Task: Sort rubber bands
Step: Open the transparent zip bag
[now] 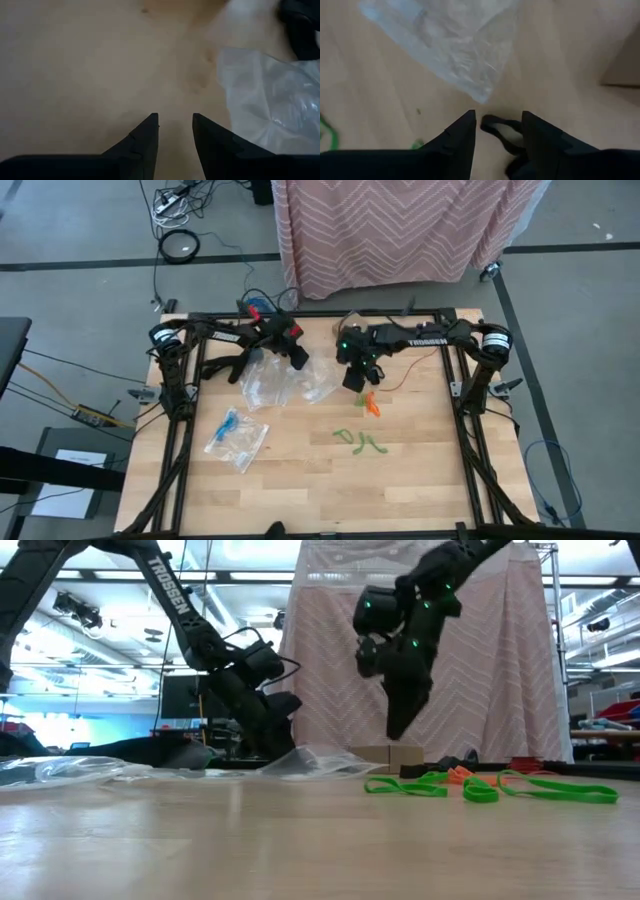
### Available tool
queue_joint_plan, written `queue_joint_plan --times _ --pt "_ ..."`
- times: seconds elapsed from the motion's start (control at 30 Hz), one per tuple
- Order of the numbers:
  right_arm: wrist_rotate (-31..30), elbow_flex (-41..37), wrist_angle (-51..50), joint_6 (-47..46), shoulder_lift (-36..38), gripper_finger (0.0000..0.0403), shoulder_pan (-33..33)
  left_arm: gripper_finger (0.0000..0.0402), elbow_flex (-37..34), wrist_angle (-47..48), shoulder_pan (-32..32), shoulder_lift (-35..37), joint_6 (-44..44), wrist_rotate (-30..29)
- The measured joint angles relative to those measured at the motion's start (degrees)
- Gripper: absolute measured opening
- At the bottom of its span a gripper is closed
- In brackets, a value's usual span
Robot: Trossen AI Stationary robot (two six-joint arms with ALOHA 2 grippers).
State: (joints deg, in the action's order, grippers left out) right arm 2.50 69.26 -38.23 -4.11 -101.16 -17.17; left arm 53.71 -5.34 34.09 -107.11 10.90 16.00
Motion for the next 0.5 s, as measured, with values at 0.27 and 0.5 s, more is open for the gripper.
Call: queue_joint_plan --times 0.27,0.5 --pt "-2.9 -7.4 11.3 -3.8 0.0 0.0156 2.3 0.0129 0.0 -0.4 -2.4 0.0 -0.3 -1.7" --pt "-2.8 -7.9 12.9 -4.7 0.0 0.0156 0.6 0.0129 0.0 -0.8 -2.3 0.0 -0.6 -2.6"
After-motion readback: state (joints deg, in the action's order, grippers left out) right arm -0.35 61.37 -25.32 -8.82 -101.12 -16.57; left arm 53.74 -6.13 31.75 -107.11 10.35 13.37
